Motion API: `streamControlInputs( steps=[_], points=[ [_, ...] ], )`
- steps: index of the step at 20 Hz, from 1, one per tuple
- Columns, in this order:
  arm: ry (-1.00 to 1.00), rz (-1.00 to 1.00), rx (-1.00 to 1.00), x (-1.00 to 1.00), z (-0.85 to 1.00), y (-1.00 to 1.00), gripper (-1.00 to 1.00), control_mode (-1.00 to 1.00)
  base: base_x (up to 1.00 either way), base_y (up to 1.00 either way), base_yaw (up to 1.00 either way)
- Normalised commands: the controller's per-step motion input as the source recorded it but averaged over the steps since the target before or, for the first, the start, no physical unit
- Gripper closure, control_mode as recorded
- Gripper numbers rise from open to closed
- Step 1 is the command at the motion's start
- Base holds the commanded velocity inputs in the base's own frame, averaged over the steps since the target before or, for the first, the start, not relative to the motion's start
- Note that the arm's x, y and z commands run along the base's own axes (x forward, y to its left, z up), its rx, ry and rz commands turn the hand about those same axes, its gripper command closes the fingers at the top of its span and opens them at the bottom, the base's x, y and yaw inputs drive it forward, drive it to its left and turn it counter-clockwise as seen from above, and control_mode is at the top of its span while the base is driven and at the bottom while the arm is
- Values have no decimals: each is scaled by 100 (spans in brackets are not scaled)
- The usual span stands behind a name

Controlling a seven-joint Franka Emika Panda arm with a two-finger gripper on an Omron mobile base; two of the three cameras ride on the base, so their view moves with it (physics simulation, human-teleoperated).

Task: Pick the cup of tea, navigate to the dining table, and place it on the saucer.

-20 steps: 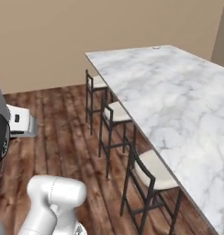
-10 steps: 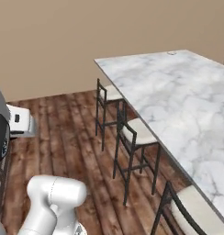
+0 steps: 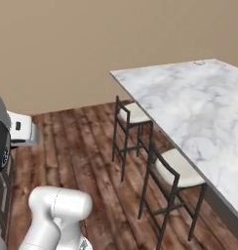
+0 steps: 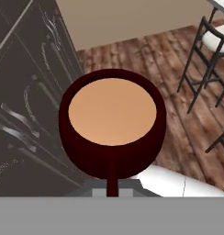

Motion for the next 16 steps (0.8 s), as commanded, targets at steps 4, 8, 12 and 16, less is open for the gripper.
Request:
streamControlInputs(
  steps=[4, 8, 12, 16],
  points=[
    [0, 0, 0, 0, 0, 0, 100, 100, 100, 100, -9],
    [0, 0, 0, 0, 0, 0, 100, 100, 100, 99, -11],
    [0, 0, 0, 0, 0, 0, 100, 100, 100, 88, -15],
    [0, 0, 0, 0, 0, 0, 100, 100, 100, 65, -15]
  ],
)
